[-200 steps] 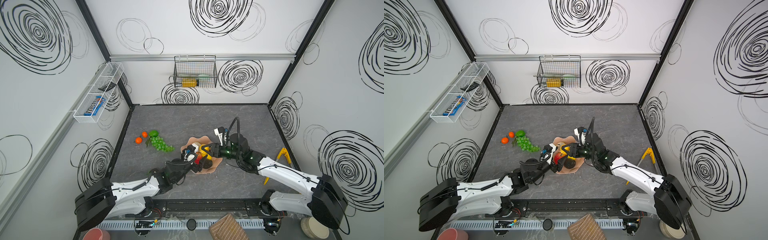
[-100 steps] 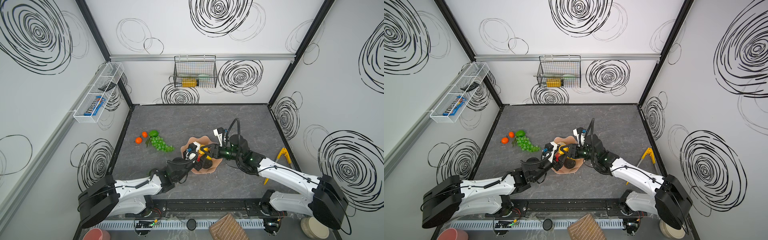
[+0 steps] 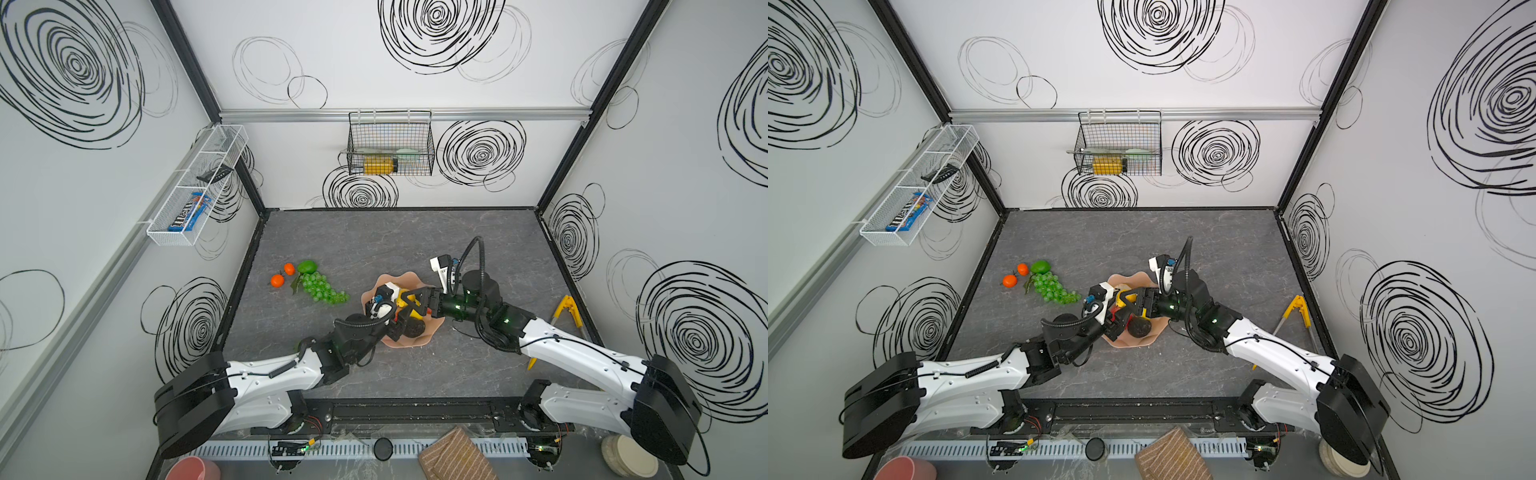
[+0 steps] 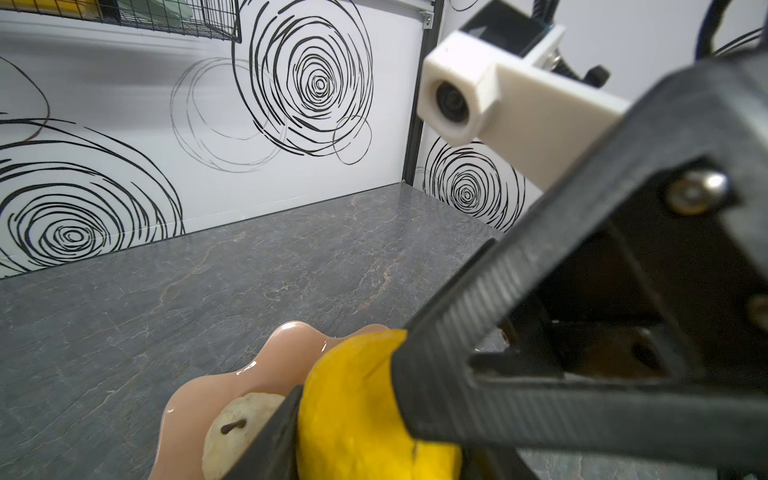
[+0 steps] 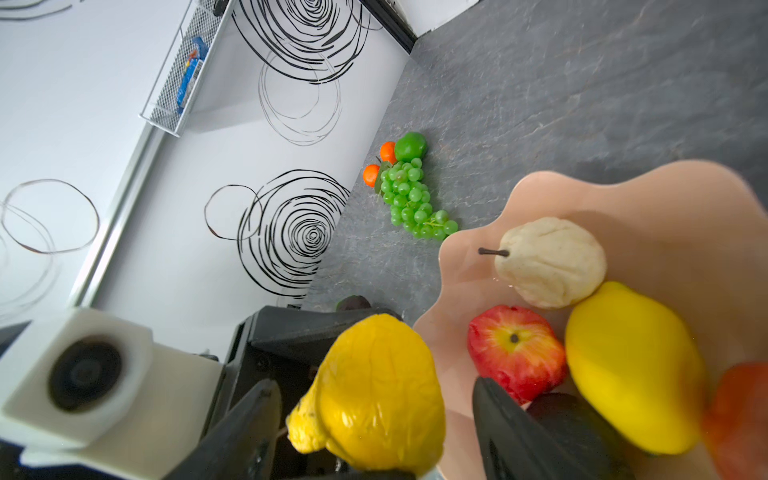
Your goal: Place and organize the fake fruits in the fruit bowl
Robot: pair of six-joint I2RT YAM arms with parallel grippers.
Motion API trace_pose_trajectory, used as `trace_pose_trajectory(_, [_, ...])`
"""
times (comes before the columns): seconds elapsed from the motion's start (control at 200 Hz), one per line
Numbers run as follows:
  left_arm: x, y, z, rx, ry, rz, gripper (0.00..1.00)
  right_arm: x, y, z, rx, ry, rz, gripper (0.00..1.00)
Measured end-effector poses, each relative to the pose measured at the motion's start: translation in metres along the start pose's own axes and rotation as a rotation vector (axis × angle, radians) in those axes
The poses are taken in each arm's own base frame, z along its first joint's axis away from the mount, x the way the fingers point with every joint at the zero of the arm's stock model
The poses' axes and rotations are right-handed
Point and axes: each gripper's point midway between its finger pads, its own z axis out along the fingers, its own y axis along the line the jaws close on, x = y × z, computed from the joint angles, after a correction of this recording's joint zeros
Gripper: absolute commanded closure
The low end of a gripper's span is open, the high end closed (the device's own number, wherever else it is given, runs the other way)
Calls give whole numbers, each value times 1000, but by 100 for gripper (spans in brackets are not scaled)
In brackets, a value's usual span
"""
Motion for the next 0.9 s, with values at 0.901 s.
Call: trace_pose_trajectory(0.901, [90,103,-3,-325,649,-177,46,-15,-53,-40,179,-148,-67,8])
